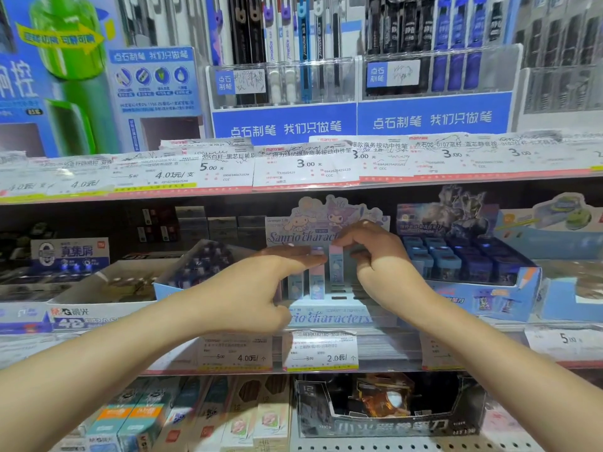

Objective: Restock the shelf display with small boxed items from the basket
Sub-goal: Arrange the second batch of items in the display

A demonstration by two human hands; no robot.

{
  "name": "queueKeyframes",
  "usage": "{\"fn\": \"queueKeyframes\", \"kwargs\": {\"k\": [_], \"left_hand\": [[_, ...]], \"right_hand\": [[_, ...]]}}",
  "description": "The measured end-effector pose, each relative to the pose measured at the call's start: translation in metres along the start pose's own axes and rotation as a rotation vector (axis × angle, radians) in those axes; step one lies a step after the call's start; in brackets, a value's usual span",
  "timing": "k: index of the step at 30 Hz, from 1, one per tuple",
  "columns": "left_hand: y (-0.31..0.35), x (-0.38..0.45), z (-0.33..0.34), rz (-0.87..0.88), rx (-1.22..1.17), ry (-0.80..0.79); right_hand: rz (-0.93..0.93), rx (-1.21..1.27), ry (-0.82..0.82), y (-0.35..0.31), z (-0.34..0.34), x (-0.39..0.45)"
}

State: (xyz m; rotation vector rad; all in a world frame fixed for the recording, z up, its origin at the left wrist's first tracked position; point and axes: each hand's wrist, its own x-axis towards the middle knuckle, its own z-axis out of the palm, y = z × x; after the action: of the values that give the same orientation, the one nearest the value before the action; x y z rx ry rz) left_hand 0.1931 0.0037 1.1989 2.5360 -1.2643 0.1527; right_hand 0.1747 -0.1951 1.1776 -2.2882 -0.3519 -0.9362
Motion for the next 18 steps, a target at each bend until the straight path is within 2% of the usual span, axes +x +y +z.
{"fn": "queueKeyframes", "kwargs": {"k": [6,14,16,18], "left_hand": [[-0.002,0.001,0.000,0.028,0.017,-0.001],[-0.003,0.004,-0.005,0.045,0.009,-0.010],[0.000,0.006,-0.007,0.024,0.013,0.025],[0.005,0.006,-0.007,0.052,0.028,0.132]], "right_hand": [[0.060,-0.096,-0.018,0.001,0.002,-0.001],[0.098,-0.067,-0.054,-0.004,-0.004,0.002],[0.100,-0.072,-0.075,-0.007,-0.007,-0.001],[0.062,-0.087,-0.069,-0.008,-0.011,-0.007]]}}
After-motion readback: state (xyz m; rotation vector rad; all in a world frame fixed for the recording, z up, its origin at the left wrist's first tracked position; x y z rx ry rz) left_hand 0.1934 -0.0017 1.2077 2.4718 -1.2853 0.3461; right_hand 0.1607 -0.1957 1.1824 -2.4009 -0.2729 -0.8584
